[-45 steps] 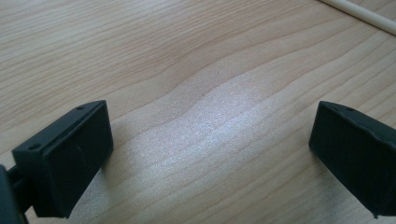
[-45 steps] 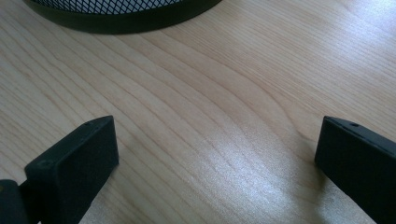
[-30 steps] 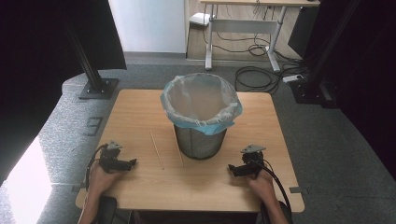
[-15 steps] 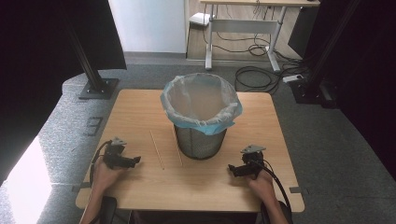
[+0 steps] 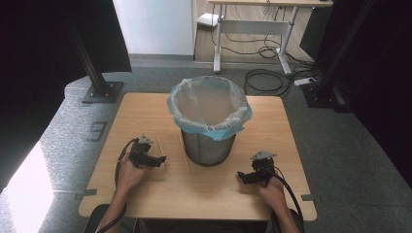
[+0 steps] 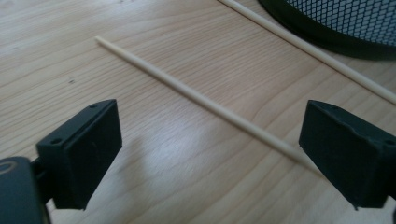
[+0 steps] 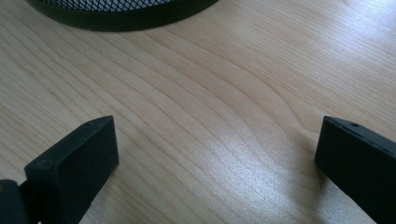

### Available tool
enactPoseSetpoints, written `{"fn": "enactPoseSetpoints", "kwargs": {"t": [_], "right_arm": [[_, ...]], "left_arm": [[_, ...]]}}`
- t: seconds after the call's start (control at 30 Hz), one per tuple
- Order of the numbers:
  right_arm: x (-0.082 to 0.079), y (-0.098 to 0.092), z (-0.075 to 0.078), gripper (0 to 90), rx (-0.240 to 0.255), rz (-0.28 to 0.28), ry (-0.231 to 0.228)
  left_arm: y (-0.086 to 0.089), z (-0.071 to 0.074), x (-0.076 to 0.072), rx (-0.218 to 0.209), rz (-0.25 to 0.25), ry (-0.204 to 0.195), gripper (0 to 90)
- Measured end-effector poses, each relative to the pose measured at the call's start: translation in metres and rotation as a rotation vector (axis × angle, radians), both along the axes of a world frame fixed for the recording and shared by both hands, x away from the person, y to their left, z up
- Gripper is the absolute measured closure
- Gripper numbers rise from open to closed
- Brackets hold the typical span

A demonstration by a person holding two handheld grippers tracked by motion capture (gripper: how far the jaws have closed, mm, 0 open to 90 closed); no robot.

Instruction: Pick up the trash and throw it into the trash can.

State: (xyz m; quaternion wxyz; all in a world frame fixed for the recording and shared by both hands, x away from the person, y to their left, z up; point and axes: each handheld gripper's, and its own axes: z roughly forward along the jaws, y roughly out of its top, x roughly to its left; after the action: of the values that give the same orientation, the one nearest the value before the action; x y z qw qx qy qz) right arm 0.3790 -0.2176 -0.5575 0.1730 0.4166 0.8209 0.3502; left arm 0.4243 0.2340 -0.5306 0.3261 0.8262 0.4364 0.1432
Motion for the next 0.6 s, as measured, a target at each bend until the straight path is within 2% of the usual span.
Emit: {"fn": "enactPoseSetpoints", "kwargs": {"t": [0.03, 0.07, 0.13, 0.17, 0.27, 0.43, 0.53, 0.6], "right_arm": [[0.000, 0.000, 0.000, 0.0, 0.000, 0.000, 0.000], [0.000, 0.000, 0.000, 0.0, 0.000, 0.003, -0.001], [0.000, 0.000, 0.000, 0.0, -0.001, 0.003, -0.001], [0.000, 0.000, 0.000, 0.0, 0.000, 0.004, -0.001], [0.000, 0.000, 0.000, 0.0, 0.000, 0.004, 0.000], [-0.001, 0.000, 0.000, 0.0, 0.000, 0.005, 0.000], [-0.001, 0.000, 0.000, 0.0, -0.001, 0.006, 0.000], [-0.001, 0.000, 0.000, 0.0, 0.000, 0.006, 0.000]], "left_arm": [[-0.001, -0.002, 0.001, 0.008, 0.000, 0.002, 9.0], [-0.003, -0.005, 0.001, 0.024, 0.007, 0.003, 16.0], [-0.002, -0.006, 0.001, 0.035, 0.010, 0.005, 19.1], [0.000, -0.007, 0.001, 0.056, 0.010, 0.005, 26.2], [0.004, -0.006, 0.000, 0.055, 0.016, 0.005, 42.0], [0.024, -0.002, 0.002, 0.046, 0.053, 0.019, 69.7], [0.034, -0.002, 0.004, 0.036, 0.077, 0.034, 81.9], [0.039, -0.002, 0.005, 0.015, 0.085, 0.042, 84.9]]}}
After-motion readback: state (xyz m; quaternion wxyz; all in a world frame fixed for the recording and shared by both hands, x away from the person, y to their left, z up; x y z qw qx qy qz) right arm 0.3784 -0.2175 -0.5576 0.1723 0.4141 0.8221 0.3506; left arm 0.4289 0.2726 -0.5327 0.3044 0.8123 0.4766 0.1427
